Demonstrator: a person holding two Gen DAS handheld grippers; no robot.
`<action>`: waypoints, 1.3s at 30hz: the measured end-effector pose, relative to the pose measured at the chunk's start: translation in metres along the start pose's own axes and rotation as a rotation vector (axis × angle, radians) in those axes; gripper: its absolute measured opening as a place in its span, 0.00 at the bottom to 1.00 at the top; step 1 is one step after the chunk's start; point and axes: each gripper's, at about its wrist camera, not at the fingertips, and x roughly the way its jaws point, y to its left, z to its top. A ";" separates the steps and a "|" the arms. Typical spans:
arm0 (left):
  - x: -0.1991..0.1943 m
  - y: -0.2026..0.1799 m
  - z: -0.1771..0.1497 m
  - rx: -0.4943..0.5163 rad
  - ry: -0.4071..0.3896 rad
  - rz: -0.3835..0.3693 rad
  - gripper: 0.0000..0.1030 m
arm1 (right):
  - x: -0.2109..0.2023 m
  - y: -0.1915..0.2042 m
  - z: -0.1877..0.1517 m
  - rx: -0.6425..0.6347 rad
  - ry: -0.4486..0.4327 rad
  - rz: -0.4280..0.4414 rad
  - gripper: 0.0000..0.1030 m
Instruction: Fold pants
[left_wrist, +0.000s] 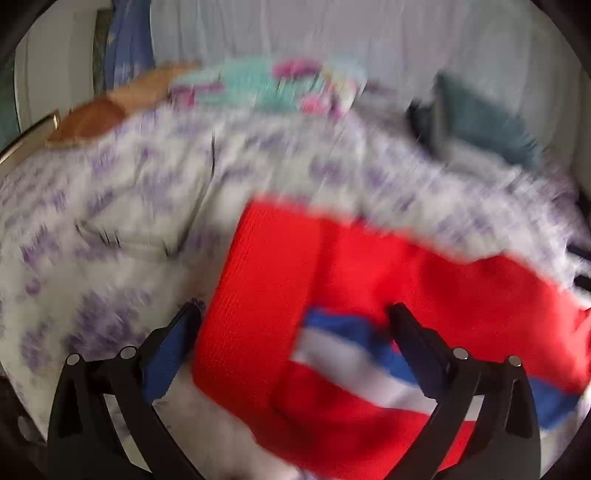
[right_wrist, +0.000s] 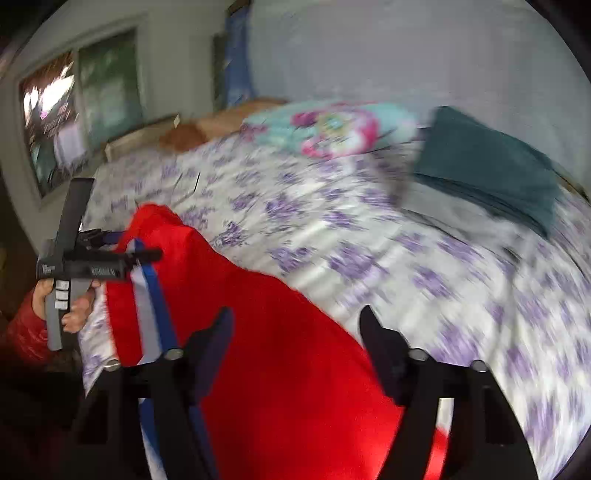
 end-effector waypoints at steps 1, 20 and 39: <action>0.002 0.000 -0.004 0.010 -0.014 0.003 0.96 | 0.012 0.005 0.003 -0.009 0.024 0.014 0.57; -0.009 -0.001 -0.001 -0.006 -0.018 0.023 0.96 | 0.043 0.008 -0.003 0.033 0.061 -0.039 0.22; -0.040 -0.057 0.014 0.122 -0.085 0.055 0.96 | -0.036 0.028 -0.072 0.108 0.000 -0.006 0.74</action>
